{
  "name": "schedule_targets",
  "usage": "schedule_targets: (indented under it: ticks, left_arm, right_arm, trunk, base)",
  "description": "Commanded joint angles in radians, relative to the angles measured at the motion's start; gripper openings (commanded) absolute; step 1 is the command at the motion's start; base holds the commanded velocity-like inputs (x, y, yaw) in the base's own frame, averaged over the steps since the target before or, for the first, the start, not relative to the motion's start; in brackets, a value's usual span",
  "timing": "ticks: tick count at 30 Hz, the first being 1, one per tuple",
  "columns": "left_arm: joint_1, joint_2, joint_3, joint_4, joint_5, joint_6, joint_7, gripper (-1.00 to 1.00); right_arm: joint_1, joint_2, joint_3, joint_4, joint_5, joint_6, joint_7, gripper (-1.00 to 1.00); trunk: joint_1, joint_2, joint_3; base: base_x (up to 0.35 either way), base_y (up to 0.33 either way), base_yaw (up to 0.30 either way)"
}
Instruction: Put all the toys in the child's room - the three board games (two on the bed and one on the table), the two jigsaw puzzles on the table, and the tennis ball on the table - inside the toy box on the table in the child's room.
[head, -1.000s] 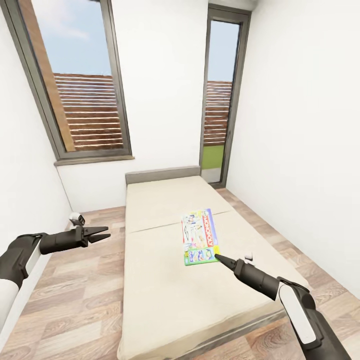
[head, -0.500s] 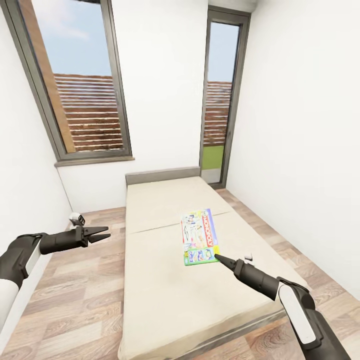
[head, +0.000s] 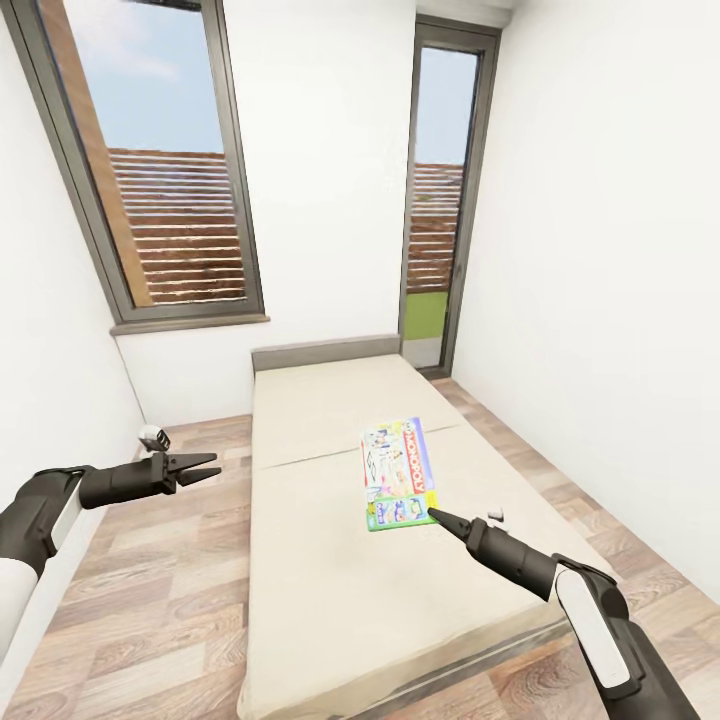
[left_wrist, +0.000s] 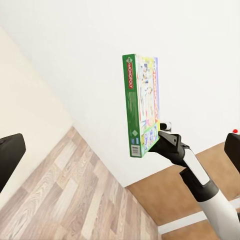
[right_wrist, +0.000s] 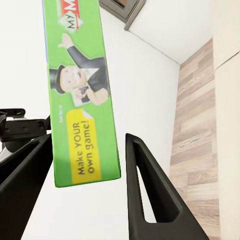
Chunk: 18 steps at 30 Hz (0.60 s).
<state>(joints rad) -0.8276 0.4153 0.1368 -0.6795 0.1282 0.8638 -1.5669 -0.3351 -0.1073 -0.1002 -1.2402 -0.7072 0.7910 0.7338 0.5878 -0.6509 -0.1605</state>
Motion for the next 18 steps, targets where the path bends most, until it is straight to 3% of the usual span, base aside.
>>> schedule_targets:
  ticks: [1,18]
  left_arm:
    - [-0.001,0.0,0.0,0.0,0.0,0.011,-0.004,1.0]
    - [-0.001,-0.001,0.0,0.0,-0.001,0.01,-0.004,1.0]
  right_arm:
    - [-0.001,0.001,-0.001,0.0,-0.001,0.005,0.001,-1.0]
    - [-0.001,0.001,0.001,0.001,-0.001,0.005,0.0,-1.0]
  trunk:
    - [-0.004,0.006,0.002]
    - [-0.069,0.125,0.055]
  base:
    - [0.0,0.0,0.0]
    - [0.0,0.0,0.0]
